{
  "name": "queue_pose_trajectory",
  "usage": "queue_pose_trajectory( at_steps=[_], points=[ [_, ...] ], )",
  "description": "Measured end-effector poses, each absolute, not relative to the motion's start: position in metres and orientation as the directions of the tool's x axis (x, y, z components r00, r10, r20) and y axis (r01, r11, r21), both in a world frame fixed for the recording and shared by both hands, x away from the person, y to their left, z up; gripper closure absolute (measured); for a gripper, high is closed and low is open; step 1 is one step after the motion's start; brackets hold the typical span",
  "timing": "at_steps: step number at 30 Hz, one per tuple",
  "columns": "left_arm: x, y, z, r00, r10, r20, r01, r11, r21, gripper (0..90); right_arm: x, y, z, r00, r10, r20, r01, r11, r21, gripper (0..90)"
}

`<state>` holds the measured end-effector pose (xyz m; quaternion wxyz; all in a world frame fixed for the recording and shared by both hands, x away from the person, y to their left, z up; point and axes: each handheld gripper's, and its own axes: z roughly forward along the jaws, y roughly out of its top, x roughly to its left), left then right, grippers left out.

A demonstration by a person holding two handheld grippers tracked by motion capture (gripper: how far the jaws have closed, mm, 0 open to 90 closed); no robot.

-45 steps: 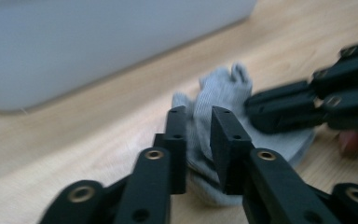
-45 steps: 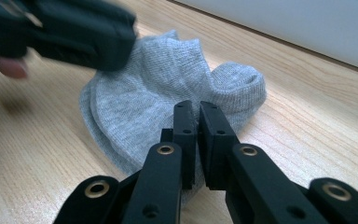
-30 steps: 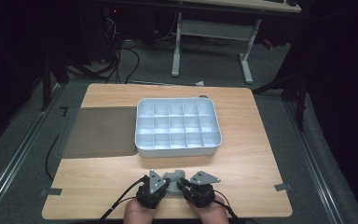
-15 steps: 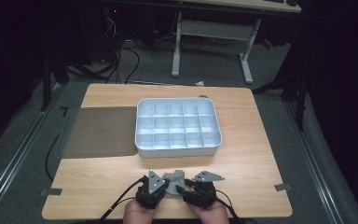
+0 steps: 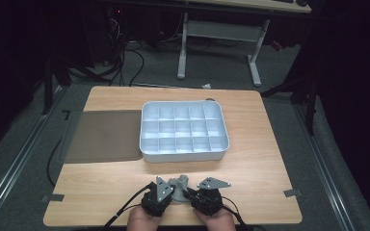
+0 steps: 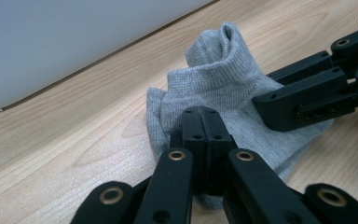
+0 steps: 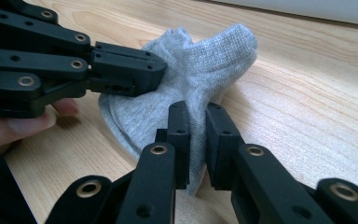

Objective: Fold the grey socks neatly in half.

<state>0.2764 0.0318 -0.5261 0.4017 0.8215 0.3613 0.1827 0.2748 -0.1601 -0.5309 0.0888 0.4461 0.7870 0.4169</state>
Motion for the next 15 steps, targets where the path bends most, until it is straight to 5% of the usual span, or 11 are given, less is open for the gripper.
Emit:
queue_pose_trajectory(
  at_steps=[15],
  points=[
    [0.283, 0.017, -0.528, 0.689, 0.724, -0.013, 0.453, -0.417, 0.788, 90.0, 0.272, -0.171, -0.522, -0.584, 0.782, 0.218, 0.6, 0.235, 0.764, 82.9]
  ],
)
